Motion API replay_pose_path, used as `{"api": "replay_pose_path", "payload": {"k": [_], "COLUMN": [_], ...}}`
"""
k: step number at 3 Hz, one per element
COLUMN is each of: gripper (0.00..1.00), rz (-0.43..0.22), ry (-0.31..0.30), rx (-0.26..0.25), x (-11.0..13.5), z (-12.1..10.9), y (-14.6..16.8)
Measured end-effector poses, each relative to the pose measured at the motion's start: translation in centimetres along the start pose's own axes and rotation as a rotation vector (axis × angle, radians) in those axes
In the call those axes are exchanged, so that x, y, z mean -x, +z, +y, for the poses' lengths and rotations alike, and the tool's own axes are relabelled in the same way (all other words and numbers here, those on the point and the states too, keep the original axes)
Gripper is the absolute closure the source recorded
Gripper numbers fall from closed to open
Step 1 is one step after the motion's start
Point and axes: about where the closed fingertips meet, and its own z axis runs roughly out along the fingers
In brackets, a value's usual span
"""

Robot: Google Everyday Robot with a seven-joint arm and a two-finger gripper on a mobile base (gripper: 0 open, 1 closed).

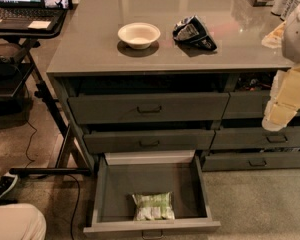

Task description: Pick green jalapeno chip bag from bottom drawer and place on counter

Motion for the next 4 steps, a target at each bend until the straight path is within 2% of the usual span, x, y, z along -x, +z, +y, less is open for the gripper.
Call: {"api": "replay_pose_path", "payload": {"k": [2, 3, 4], "gripper": [0.00, 0.00, 0.00], "rz": [-0.002, -0.016, -0.046], "ry": [-0.021, -0.088, -0.200], "rx": [-0.016, 0.003, 0.050], "x": [0.2, 0.0, -0.7], "z": [0.2, 1.0, 2.0], "y": [0.7, 4.8, 12.0]}}
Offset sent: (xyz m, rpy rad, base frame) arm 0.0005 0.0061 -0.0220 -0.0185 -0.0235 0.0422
